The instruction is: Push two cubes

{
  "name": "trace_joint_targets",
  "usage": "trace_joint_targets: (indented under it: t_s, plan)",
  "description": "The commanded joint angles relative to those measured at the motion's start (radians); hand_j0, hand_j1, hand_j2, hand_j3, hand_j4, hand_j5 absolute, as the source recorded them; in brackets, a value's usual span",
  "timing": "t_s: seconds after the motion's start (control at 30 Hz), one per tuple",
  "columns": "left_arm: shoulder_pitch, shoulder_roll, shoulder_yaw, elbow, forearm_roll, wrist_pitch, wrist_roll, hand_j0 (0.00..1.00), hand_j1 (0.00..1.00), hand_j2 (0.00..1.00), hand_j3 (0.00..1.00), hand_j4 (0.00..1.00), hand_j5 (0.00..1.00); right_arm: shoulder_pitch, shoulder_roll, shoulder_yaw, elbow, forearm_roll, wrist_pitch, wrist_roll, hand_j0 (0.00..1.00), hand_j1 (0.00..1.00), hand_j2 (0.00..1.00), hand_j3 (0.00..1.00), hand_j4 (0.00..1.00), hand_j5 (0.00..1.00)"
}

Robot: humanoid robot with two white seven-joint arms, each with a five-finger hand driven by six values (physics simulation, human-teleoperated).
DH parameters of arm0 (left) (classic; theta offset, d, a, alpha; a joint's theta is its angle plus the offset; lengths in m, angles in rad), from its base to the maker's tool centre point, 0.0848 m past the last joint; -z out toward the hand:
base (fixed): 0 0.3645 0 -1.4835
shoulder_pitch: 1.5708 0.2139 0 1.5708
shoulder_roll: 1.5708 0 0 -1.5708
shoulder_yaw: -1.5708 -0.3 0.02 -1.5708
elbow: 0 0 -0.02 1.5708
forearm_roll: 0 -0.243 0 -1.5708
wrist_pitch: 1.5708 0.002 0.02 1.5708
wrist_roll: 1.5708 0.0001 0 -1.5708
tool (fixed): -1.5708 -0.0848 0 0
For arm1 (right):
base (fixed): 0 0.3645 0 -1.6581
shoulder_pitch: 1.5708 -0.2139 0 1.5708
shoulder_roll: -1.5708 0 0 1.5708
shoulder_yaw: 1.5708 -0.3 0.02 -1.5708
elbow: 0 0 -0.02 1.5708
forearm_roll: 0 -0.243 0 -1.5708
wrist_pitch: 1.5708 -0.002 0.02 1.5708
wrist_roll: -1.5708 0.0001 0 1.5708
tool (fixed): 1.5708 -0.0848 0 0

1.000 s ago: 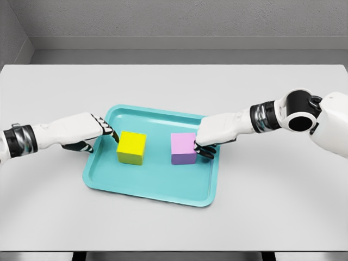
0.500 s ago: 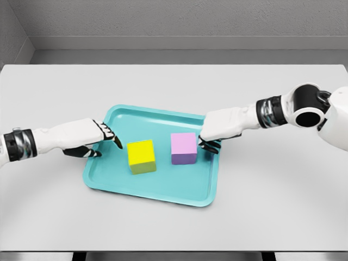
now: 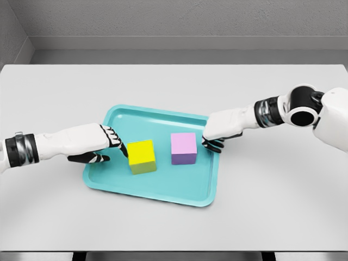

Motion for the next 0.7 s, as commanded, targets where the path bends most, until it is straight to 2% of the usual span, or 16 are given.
trace_joint_targets:
  t_s: [0.0, 0.2, 0.67]
  plan:
    - [-0.002, -0.004, -0.002, 0.028, 0.004, 0.002, 0.0, 0.61, 0.61, 0.61, 0.61, 0.61, 0.61, 0.0, 0.008, 0.004, 0.002, -0.002, 0.002, 0.0, 0.12, 0.12, 0.12, 0.12, 0.12, 0.12]
    - [-0.003, -0.016, -0.002, 0.08, -0.004, 0.002, 0.0, 0.61, 0.61, 0.61, 0.61, 0.61, 0.61, -0.002, 0.019, 0.018, 0.003, -0.002, 0.002, 0.0, 0.12, 0.12, 0.12, 0.12, 0.12, 0.12]
    - [-0.003, -0.035, -0.012, 0.072, -0.004, 0.002, 0.0, 0.59, 0.59, 0.59, 0.59, 0.59, 0.59, -0.003, 0.04, 0.018, 0.002, 0.003, 0.002, 0.0, 0.12, 0.12, 0.12, 0.12, 0.12, 0.12]
